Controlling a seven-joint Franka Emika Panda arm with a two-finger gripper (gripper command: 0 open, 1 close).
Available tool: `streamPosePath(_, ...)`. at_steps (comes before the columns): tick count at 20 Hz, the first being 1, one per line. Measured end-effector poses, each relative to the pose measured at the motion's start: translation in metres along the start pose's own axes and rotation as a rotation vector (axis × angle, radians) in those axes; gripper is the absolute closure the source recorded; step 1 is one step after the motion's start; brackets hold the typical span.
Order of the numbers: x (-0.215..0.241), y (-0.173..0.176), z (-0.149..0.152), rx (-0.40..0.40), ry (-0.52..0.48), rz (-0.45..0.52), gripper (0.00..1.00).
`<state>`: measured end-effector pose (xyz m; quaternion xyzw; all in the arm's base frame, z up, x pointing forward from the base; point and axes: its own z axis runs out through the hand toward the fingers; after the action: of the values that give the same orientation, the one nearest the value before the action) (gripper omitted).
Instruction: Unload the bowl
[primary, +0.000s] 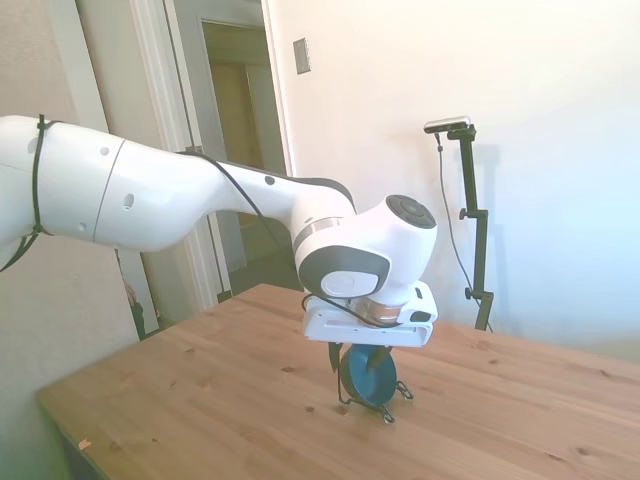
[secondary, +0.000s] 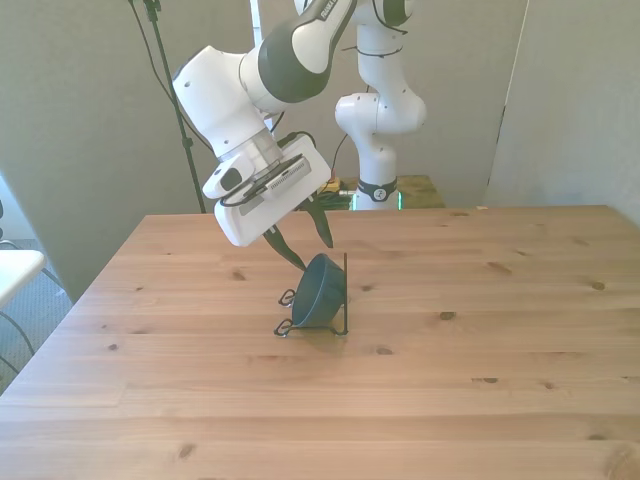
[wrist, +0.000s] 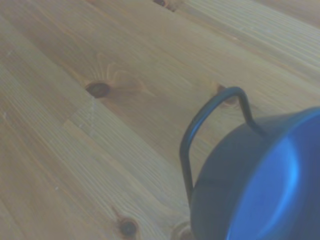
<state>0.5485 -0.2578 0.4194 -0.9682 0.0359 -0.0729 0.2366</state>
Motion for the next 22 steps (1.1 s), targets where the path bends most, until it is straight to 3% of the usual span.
streamPosePath(16, 0.023, -0.003, 0.016, 0.064, -0.098, -0.033, 1.0)
streamPosePath(22, 0.023, -0.005, 0.003, 0.115, -0.076, -0.025, 1.0)
